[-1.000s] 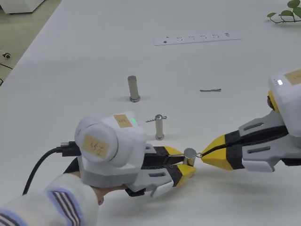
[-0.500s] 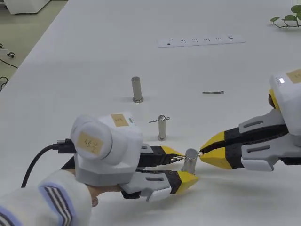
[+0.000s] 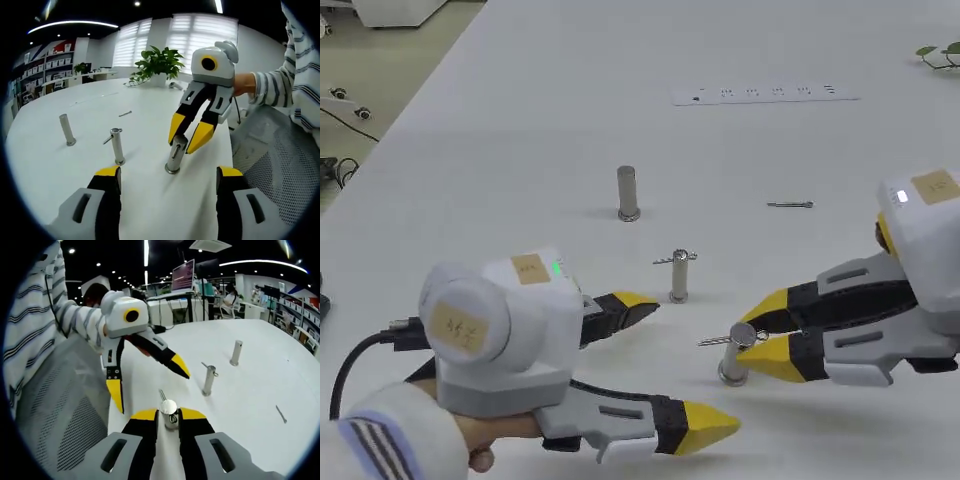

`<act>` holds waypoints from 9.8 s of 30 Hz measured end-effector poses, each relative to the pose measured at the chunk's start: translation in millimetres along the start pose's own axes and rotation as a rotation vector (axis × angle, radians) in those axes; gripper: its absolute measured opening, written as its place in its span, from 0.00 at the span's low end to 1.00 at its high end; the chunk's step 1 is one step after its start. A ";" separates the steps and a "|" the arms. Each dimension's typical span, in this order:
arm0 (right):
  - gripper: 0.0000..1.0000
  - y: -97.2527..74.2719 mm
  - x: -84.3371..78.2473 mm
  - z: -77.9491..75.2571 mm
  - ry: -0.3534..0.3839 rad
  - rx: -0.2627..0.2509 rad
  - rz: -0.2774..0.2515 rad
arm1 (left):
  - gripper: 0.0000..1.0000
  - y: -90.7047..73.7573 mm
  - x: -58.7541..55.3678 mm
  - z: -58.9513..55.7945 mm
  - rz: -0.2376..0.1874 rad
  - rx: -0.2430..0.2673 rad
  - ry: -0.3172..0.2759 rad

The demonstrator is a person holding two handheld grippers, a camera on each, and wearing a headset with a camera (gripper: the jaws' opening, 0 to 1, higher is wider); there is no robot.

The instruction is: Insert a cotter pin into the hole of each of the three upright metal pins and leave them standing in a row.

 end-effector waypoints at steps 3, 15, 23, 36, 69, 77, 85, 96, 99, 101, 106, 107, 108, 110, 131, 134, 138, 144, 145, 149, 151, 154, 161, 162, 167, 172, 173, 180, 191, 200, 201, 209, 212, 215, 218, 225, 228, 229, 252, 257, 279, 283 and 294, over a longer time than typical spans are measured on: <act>0.17 1.9 -0.6 -1.0 0.002 0.002 0.000 | 0.91 -3.0 -0.8 5.3 -0.011 0.052 -0.022; 0.16 7.6 -0.8 -3.0 -0.011 0.018 0.013 | 0.99 -13.6 -9.9 7.8 0.014 0.084 -0.091; 0.14 6.4 -0.5 -4.5 -0.020 -0.007 0.006 | 0.99 -16.0 -14.2 6.9 0.027 0.101 -0.111; 0.13 -7.0 -4.2 -18.9 -0.031 -0.052 0.035 | 0.99 -24.3 -18.6 5.0 0.005 0.124 -0.150; 0.13 -34.4 -10.7 -77.6 0.081 -0.222 -0.026 | 0.99 -30.6 -18.1 15.3 -0.004 0.179 -0.198; 0.15 -33.8 -11.6 -75.9 0.093 -0.187 -0.043 | 0.99 -29.8 -18.9 13.1 0.004 0.170 -0.199; 0.17 -34.9 -12.9 -75.6 0.135 -0.174 -0.071 | 0.99 -31.6 -16.9 12.4 0.005 0.169 -0.196; 0.31 -48.4 -8.5 -68.1 0.131 -0.227 -0.128 | 0.99 -34.6 -13.9 14.0 0.002 0.172 -0.195; 0.34 -55.3 -6.4 -64.0 0.150 -0.244 -0.155 | 0.99 -36.0 -13.5 14.0 0.003 0.169 -0.195; 0.38 -60.1 -6.1 -59.6 0.158 -0.252 -0.159 | 0.99 -37.2 -12.6 13.5 0.003 0.168 -0.194; 0.43 -73.0 -7.3 -48.8 0.177 -0.291 -0.160 | 0.99 -40.4 -9.4 15.1 -0.004 0.170 -0.190; 0.44 -74.8 -7.6 -46.8 0.178 -0.293 -0.156 | 0.99 -40.9 -8.9 15.5 -0.005 0.170 -0.191; 0.46 -77.7 -7.8 -44.4 0.186 -0.300 -0.156 | 0.99 -41.2 -8.6 16.1 -0.003 0.170 -0.195; 0.49 -81.8 -7.8 -39.5 0.196 -0.303 -0.160 | 0.99 -42.2 -8.5 16.6 0.006 0.171 -0.201; 0.86 -86.0 -27.4 -2.3 0.292 -0.297 -0.122 | 0.99 -52.4 -1.2 18.3 0.004 0.159 -0.225; 0.94 -86.0 -28.7 -1.7 0.298 -0.314 -0.113 | 0.99 -53.4 0.2 20.5 -0.003 0.161 -0.231; 1.00 -86.3 -32.0 -3.0 0.314 -0.336 -0.095 | 0.99 -54.9 2.9 25.4 -0.017 0.163 -0.244; 1.00 -84.9 -33.3 -2.6 0.331 -0.337 -0.097 | 0.99 -52.5 20.3 43.9 -0.084 0.203 -0.256; 1.00 -84.7 -33.4 -2.6 0.332 -0.337 -0.098 | 0.98 -51.1 24.4 48.6 -0.095 0.216 -0.252; 1.00 -84.1 -33.5 -2.6 0.338 -0.337 -0.101 | 0.92 -44.0 35.4 62.2 -0.113 0.241 -0.243; 1.00 -83.5 -33.4 -1.9 0.343 -0.330 -0.103 | 0.91 -38.0 43.0 70.0 -0.123 0.248 -0.224; 1.00 -83.2 -33.9 -1.5 0.344 -0.333 -0.100 | 0.90 -30.0 51.7 78.2 -0.137 0.254 -0.216; 0.99 -83.8 -35.0 -0.5 0.366 -0.336 -0.115 | 0.82 -11.8 64.1 104.5 -0.201 0.323 -0.286; 0.99 -84.0 -35.4 -0.5 0.369 -0.336 -0.116 | 0.81 -8.9 65.9 110.0 -0.208 0.337 -0.289; 0.99 -85.1 -37.2 -0.5 0.378 -0.338 -0.119 | 0.61 -0.7 71.1 133.6 -0.190 0.450 -0.209; 0.99 -86.1 -38.3 -1.1 0.386 -0.340 -0.126 | 0.55 15.6 67.9 147.8 -0.150 0.466 -0.226; 0.99 -86.4 -38.5 -1.2 0.386 -0.341 -0.126 | 0.54 17.7 66.4 149.8 -0.136 0.474 -0.219; 0.98 -87.7 -39.7 -1.2 0.395 -0.346 -0.123 | 0.44 34.7 58.3 158.9 -0.075 0.478 -0.153; 0.97 -90.7 -42.2 0.2 0.411 -0.351 -0.116 | 0.29 50.3 46.6 170.7 -0.021 0.509 -0.126; 0.96 -91.0 -43.0 -0.7 0.429 -0.358 -0.127 | 0.20 56.0 50.2 171.6 -0.007 0.517 -0.082; 0.96 -91.0 -42.6 -0.8 0.428 -0.358 -0.128 | 0.17 56.0 50.4 172.0 -0.005 0.519 -0.083; 0.94 -90.9 -40.8 -0.7 0.428 -0.360 -0.144 | 0.12 53.9 50.8 173.0 0.011 0.523 -0.084; 0.94 -90.0 -40.5 -0.1 0.431 -0.358 -0.146 | 0.12 54.3 50.5 173.2 0.011 0.519 -0.070; 0.94 -89.3 -40.7 0.6 0.429 -0.356 -0.142 | 0.11 54.6 50.6 172.8 0.014 0.520 -0.064; 0.94 -90.9 -40.8 0.4 0.425 -0.372 -0.140 | 0.11 54.3 50.8 173.3 0.017 0.504 -0.048; 0.94 -95.7 -39.9 1.5 0.420 -0.384 -0.157 | 0.10 47.0 49.9 179.5 0.034 0.566 -0.043; 0.94 -96.0 -40.7 3.0 0.416 -0.379 -0.154 | 0.10 43.3 48.9 179.9 0.046 0.575 -0.043; 0.94 -96.5 -41.4 3.0 0.416 -0.378 -0.155 | 0.10 40.8 48.4 179.7 0.048 0.576 -0.048; 0.94 -92.1 -35.6 5.9 0.367 -0.352 -0.180 | 0.10 -30.1 59.5 117.5 -0.010 0.580 -0.131; 0.94 -92.6 -33.9 5.9 0.363 -0.348 -0.193 | 0.10 -42.4 47.4 93.9 -0.004 0.599 -0.205; 0.94 -88.5 -32.8 8.7 0.367 -0.318 -0.214 | 0.10 -28.4 4.2 40.8 0.107 0.545 -0.260; 0.95 -91.4 -35.8 6.4 0.388 -0.337 -0.221 | 0.10 -23.1 -1.3 38.0 0.131 0.542 -0.249; 0.95 -93.2 -38.4 7.4 0.396 -0.337 -0.219 | 0.10 -17.3 -3.8 37.0 0.150 0.542 -0.220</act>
Point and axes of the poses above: the centre of the closed fingertips' face, and the gripper's own axes: y roughly forward along the fingers, z roughly to its left, x roughly out of its top, the point moved 6 cm from there along -y, roughly backward along the fingers, and after that the axes turned 5 degrees about x, right-handed, at the moved point
